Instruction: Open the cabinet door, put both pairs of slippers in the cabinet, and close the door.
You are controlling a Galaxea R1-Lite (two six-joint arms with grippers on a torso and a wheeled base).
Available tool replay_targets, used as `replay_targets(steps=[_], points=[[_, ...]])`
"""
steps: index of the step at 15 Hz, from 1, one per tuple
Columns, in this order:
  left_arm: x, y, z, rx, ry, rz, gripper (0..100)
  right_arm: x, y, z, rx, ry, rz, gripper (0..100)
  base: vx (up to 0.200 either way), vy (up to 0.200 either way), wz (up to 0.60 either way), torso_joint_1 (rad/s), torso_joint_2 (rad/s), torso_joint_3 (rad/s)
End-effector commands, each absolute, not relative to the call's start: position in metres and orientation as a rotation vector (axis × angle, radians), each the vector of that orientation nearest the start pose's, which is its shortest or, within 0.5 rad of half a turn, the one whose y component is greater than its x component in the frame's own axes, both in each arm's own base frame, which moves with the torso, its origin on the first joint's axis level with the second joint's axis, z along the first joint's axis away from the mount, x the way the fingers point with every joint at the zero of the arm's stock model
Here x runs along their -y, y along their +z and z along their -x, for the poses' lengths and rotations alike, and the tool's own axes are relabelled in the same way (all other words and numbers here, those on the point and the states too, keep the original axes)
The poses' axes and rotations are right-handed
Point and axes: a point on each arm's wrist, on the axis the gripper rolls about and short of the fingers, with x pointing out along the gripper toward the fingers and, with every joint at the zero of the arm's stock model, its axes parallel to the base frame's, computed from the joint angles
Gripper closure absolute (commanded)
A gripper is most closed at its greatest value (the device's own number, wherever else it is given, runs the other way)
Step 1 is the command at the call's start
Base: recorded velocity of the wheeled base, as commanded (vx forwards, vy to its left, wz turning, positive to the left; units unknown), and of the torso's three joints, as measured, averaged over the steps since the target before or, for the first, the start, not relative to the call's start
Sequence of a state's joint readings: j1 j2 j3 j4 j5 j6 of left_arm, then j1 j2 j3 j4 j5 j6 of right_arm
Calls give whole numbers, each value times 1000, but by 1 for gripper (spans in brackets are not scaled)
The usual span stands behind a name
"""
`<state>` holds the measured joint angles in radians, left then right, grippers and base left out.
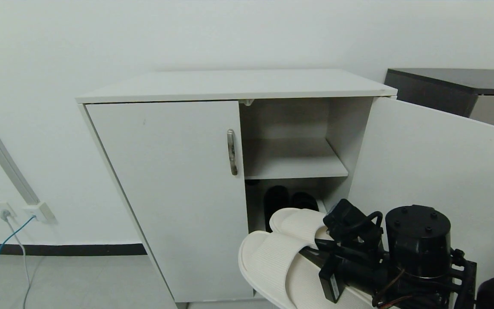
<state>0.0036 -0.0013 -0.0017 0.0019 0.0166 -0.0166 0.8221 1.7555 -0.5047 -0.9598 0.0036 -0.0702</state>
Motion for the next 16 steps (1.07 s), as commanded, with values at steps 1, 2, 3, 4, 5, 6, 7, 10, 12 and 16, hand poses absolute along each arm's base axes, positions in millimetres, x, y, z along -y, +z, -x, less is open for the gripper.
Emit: replay_targets(steps=[1, 2, 3, 4, 5, 6, 7, 10, 12, 16], points=[[0, 76, 23, 0, 20, 17, 100, -205, 122, -191, -249, 829, 187, 100, 0, 0, 0, 0, 0, 0], [0, 76, 23, -1, 20, 18, 100, -205, 122, -191, -249, 829, 187, 100, 0, 0, 0, 0, 0, 0], [0, 76, 23, 0, 20, 18, 100, -205, 123, -191, -246, 829, 185, 100, 0, 0, 0, 0, 0, 0], [0, 76, 23, 0, 20, 18, 100, -205, 124, -190, -243, 831, 184, 100, 0, 0, 0, 0, 0, 0], [0, 76, 23, 0, 20, 21, 100, -204, 124, -191, -239, 822, 183, 100, 0, 0, 0, 0, 0, 0], [0, 76, 23, -1, 20, 21, 100, -205, 125, -191, -232, 820, 180, 100, 0, 0, 0, 0, 0, 0], [0, 76, 23, 0, 20, 21, 100, -208, 129, -198, -206, 781, 165, 100, 0, 0, 0, 0, 0, 0], [0, 76, 23, -1, 20, 20, 100, -232, 135, -217, -181, 524, 72, 100, 0, 0, 0, 0, 0, 0], [0, 76, 23, 0, 20, 20, 100, -241, 136, -219, -179, 427, 57, 100, 0, 0, 0, -22, 144, 142], [0, 76, 23, 0, 20, 18, 100, -251, 155, -225, -206, 325, -5, 100, 0, 0, 0, -1, 18, 15]])
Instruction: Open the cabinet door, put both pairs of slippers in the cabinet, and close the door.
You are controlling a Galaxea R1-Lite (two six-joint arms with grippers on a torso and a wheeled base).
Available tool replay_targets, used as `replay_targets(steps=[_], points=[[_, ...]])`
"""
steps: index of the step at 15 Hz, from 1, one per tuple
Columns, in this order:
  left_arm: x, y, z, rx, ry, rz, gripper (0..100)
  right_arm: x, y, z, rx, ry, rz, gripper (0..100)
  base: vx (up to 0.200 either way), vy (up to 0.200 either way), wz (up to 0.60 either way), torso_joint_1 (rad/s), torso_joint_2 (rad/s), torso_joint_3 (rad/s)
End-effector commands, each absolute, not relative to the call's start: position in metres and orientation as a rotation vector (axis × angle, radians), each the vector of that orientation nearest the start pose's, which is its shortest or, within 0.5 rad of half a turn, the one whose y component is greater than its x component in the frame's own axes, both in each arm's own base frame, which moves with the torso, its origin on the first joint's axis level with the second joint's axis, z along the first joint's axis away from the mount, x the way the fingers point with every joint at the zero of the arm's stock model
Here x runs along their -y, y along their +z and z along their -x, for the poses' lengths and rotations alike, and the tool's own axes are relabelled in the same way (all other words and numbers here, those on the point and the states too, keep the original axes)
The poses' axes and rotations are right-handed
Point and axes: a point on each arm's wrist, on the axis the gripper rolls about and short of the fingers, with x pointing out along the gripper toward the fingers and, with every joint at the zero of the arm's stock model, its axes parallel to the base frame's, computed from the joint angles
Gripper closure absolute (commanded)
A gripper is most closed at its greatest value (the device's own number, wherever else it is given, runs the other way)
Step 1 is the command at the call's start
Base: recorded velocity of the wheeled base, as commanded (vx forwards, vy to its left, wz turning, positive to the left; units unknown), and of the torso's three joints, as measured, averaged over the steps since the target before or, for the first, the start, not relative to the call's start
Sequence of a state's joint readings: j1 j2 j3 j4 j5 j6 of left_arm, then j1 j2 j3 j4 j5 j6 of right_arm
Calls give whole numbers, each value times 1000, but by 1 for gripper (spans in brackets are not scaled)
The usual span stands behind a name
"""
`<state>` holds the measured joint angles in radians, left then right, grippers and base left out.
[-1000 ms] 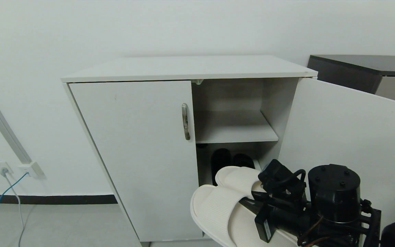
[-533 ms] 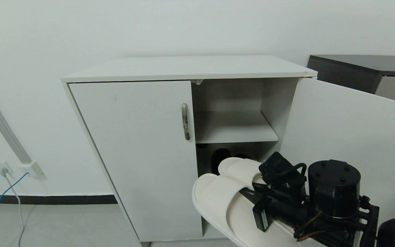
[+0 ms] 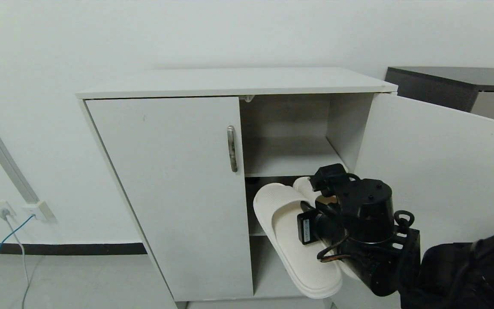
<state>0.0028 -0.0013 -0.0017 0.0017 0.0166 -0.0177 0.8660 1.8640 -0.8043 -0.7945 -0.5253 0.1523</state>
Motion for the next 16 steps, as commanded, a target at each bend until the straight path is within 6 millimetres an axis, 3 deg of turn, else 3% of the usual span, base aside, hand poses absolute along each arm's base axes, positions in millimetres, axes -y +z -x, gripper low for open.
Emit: replay_targets(steps=[1, 4, 9, 12, 16], points=[[0, 76, 23, 0, 20, 18, 100, -253, 161, -225, -212, 315, -16, 100, 0, 0, 0, 0, 0, 0], [0, 76, 23, -1, 18, 18, 100, -259, 170, -223, -205, 304, -22, 100, 0, 0, 0, 0, 0, 0], [0, 76, 23, 0, 20, 18, 100, -268, 183, -242, -202, 144, 10, 100, 0, 0, 0, 0, 0, 0], [0, 76, 23, -1, 17, 15, 100, -274, 175, -260, -208, 89, 21, 100, 0, 0, 0, 0, 0, 0], [0, 76, 23, 0, 17, 14, 100, -277, 172, -270, -208, 74, 17, 100, 0, 0, 0, 0, 0, 0]])
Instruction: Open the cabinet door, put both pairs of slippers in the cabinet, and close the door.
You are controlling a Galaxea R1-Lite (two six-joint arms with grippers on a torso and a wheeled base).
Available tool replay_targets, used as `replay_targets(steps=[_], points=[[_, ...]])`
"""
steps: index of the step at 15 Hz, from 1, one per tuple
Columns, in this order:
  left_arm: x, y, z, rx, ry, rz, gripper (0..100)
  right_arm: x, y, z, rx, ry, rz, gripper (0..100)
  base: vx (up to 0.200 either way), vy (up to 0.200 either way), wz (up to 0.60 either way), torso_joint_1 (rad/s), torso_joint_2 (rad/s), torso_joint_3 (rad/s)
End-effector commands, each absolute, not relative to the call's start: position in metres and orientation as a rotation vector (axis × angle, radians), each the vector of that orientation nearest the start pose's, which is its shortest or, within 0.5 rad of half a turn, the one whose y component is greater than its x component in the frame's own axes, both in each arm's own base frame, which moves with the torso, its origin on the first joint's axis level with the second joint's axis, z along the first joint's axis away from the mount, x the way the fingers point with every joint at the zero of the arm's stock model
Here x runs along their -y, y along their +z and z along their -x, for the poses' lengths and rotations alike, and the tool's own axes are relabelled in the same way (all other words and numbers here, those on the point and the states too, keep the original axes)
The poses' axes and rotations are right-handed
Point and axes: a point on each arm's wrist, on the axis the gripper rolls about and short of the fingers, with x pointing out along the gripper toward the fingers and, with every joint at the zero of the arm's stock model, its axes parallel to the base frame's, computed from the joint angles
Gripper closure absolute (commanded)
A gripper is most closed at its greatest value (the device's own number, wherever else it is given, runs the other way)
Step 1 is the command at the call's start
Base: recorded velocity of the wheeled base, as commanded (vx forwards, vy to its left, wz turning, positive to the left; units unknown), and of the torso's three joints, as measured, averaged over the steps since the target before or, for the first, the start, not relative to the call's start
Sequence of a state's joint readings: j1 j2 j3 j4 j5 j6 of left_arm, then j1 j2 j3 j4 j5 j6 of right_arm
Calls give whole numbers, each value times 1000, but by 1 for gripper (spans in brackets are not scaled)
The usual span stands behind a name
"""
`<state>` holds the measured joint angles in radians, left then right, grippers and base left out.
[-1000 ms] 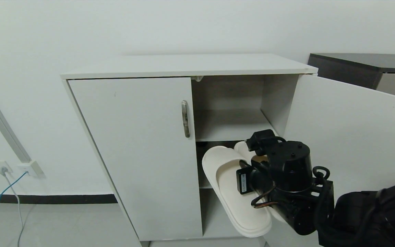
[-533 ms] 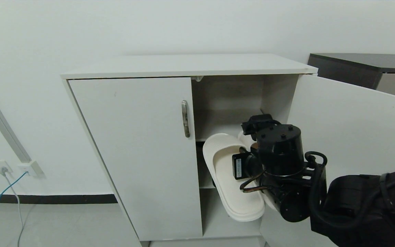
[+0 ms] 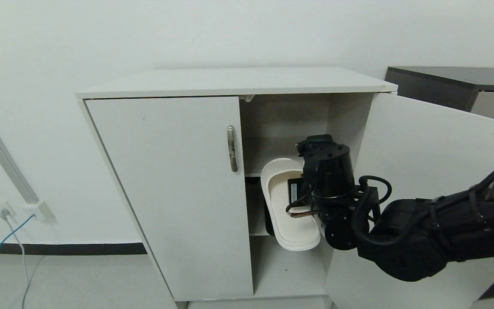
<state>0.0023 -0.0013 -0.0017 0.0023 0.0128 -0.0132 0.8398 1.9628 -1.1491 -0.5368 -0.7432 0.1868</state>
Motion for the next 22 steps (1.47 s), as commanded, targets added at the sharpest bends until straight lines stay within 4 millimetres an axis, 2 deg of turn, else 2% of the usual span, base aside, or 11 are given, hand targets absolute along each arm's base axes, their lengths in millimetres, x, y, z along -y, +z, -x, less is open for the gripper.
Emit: replay_targets(steps=[1, 7, 14, 18, 22], points=[[0, 76, 23, -1, 15, 14, 100, -276, 172, -271, -206, 71, 14, 100, 0, 0, 0, 0, 0, 0], [0, 76, 23, -1, 12, 14, 100, -275, 174, -274, -200, 61, -10, 100, 200, 0, 0, 2, -1, 1], [0, 76, 23, 0, 15, 15, 100, -274, 173, -277, -203, 56, -8, 100, 0, 0, 0, 0, 0, 0], [0, 76, 23, 0, 17, 14, 100, -277, 166, -304, -202, 19, -12, 100, 0, 0, 0, 0, 0, 0], [0, 76, 23, -1, 18, 15, 100, -280, 171, -331, -207, 2, -20, 100, 0, 0, 0, 0, 0, 0]])
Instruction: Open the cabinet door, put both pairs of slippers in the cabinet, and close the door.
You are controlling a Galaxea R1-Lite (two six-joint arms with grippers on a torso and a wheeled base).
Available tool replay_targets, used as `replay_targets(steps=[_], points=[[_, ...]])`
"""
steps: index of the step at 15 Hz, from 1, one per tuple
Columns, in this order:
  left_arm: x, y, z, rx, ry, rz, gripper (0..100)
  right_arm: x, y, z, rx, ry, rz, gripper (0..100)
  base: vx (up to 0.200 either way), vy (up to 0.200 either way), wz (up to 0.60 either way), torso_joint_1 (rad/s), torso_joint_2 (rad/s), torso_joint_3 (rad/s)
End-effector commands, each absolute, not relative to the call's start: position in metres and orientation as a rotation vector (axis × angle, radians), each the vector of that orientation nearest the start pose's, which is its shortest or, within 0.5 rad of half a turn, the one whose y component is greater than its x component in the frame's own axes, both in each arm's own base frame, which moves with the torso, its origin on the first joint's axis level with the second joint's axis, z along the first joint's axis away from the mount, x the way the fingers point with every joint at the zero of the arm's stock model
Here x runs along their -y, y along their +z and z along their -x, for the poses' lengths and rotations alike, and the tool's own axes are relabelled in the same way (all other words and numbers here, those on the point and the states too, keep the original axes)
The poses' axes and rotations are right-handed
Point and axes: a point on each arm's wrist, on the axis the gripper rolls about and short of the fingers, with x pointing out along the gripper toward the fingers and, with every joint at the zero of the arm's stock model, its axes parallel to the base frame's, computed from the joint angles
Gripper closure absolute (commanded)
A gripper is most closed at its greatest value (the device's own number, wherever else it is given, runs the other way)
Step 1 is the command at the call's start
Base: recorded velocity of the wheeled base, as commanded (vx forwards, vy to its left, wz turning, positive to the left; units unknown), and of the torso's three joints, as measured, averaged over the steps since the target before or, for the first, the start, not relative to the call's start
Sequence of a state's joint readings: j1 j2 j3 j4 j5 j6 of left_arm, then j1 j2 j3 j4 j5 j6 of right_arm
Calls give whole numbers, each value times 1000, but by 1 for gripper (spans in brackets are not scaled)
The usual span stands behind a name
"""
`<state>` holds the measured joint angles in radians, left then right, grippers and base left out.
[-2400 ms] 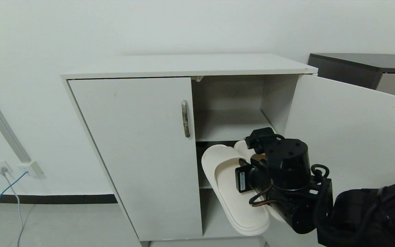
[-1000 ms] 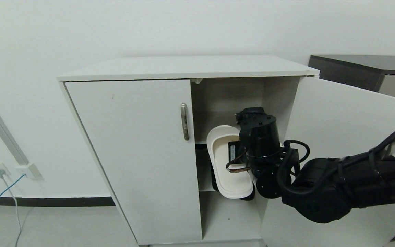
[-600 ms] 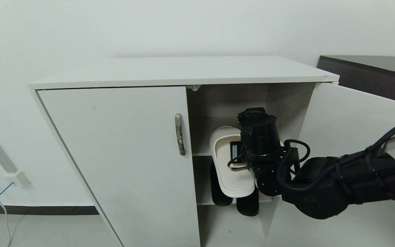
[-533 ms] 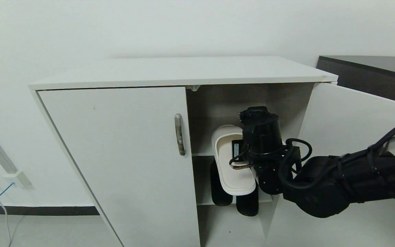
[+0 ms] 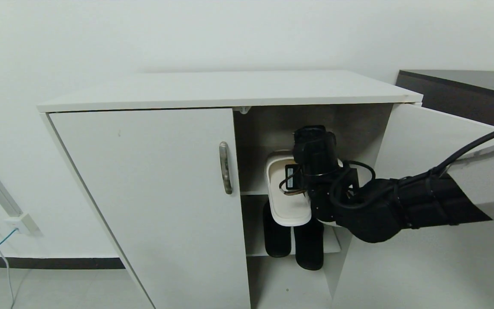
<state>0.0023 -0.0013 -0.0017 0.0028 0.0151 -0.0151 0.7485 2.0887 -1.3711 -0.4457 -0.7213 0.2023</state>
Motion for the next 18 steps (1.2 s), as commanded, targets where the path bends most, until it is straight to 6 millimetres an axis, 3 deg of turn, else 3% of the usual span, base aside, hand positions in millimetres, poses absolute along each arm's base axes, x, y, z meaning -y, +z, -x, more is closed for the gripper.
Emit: replay_targets(steps=[1, 5, 12, 18], points=[[0, 76, 23, 0, 20, 17, 100, -281, 172, -336, -209, 5, -22, 100, 0, 0, 0, 0, 0, 0], [0, 76, 23, 0, 20, 18, 100, -280, 175, -356, -202, 1, -38, 100, 0, 0, 0, 0, 0, 0], [0, 76, 23, 0, 20, 18, 100, -284, 189, -369, -213, 18, -37, 100, 0, 0, 0, 0, 0, 0], [0, 76, 23, 0, 20, 18, 100, -289, 182, -385, -218, 13, -36, 100, 0, 0, 0, 0, 0, 0]])
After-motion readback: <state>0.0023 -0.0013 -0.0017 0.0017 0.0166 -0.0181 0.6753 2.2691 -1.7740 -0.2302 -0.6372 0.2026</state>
